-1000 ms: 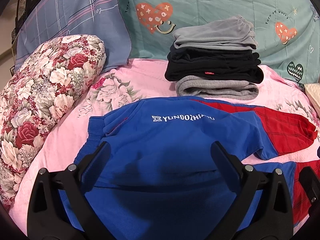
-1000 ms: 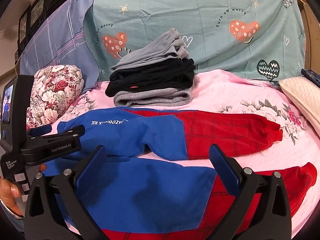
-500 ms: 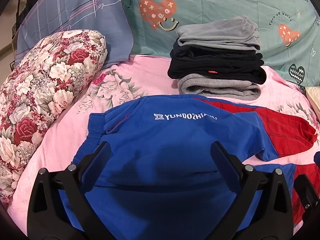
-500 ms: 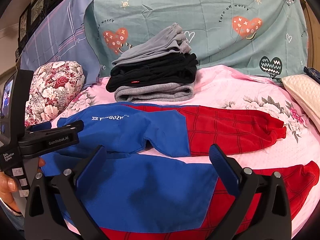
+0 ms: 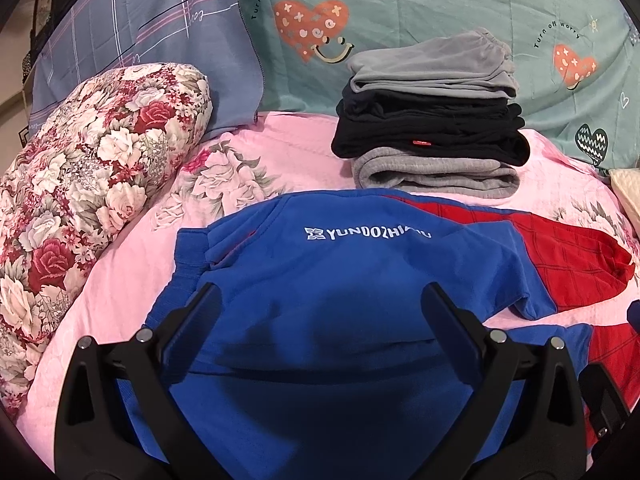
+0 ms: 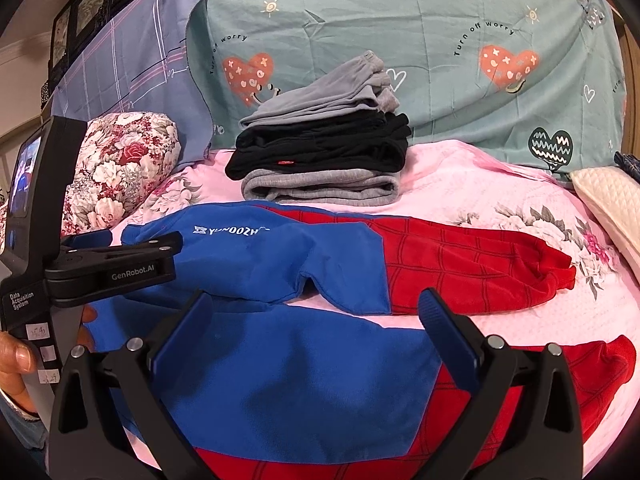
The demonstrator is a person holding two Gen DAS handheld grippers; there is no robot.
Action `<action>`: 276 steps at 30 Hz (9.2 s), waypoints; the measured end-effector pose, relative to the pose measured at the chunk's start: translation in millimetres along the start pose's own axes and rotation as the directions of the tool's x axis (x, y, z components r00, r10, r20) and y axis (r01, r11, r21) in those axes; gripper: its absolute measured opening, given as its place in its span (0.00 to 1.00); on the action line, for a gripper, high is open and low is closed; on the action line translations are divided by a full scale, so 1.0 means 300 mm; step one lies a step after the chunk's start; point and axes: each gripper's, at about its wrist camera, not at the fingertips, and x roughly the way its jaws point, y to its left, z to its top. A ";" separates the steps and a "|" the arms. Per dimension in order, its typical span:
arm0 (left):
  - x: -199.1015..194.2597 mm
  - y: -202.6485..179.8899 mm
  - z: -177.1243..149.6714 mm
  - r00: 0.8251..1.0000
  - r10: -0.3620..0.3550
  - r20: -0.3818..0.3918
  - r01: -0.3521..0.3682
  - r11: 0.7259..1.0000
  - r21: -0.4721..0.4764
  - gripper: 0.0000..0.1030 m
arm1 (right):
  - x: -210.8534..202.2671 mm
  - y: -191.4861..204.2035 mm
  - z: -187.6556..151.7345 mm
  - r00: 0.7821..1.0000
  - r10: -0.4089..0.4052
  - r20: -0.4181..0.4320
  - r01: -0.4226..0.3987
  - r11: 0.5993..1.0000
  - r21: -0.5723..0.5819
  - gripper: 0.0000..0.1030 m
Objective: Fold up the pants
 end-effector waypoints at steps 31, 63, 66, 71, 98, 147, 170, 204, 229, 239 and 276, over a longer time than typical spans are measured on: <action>-0.170 0.508 -0.231 0.913 -0.289 -0.287 0.247 0.953 -0.174 0.98 | -0.491 -0.802 -0.176 0.942 -0.108 -0.318 0.258 0.840 0.478 0.99; -0.013 0.552 -0.302 0.855 -0.405 -0.325 0.266 0.879 -0.396 0.98 | -0.306 -0.821 -0.224 0.915 0.126 -0.383 0.102 0.846 0.523 0.10; -0.019 0.556 -0.305 0.843 -0.415 -0.343 0.269 0.876 -0.400 0.98 | -0.420 -0.832 -0.235 0.933 0.159 -0.324 0.049 0.834 0.550 0.10; -0.026 0.583 -0.316 0.800 -0.480 -0.359 0.292 0.835 -0.466 0.98 | -0.374 -0.840 -0.331 0.911 0.124 -0.394 0.123 0.829 0.545 0.10; -0.100 0.683 -0.235 0.850 -0.516 -0.108 0.331 0.683 -0.651 0.11 | -0.591 -0.794 -0.248 0.955 0.170 -0.243 0.000 0.820 0.573 0.10; 0.095 0.549 0.072 0.901 -0.291 -0.323 0.214 0.943 -0.254 0.87 | -0.128 -0.957 0.129 0.944 -0.053 -0.327 0.202 0.874 0.441 0.49; 0.451 0.535 0.087 0.688 -0.622 -0.374 0.507 0.781 -0.365 0.93 | 0.609 -0.008 0.345 0.761 0.261 -0.594 -0.447 0.875 -0.188 0.58; 0.497 0.505 0.083 0.600 -0.756 -0.263 0.656 0.653 -0.379 0.58 | 0.710 0.177 0.337 0.654 0.339 -0.677 -0.650 0.709 -0.272 0.06; 0.415 0.529 0.096 0.660 -0.713 -0.237 0.670 0.701 -0.246 0.34 | 0.628 0.155 0.362 0.714 0.351 -0.606 -0.612 0.733 -0.297 0.06; 0.057 0.572 0.128 0.772 -0.620 -0.142 0.626 0.780 -0.001 0.34 | 0.158 0.250 0.364 0.796 0.378 -0.473 -0.584 0.686 -0.434 0.06; -0.262 0.673 -0.134 0.842 -0.530 -0.104 0.528 0.848 -0.041 0.77 | -0.071 0.420 -0.173 0.595 0.467 -0.654 -0.671 0.736 -0.085 0.58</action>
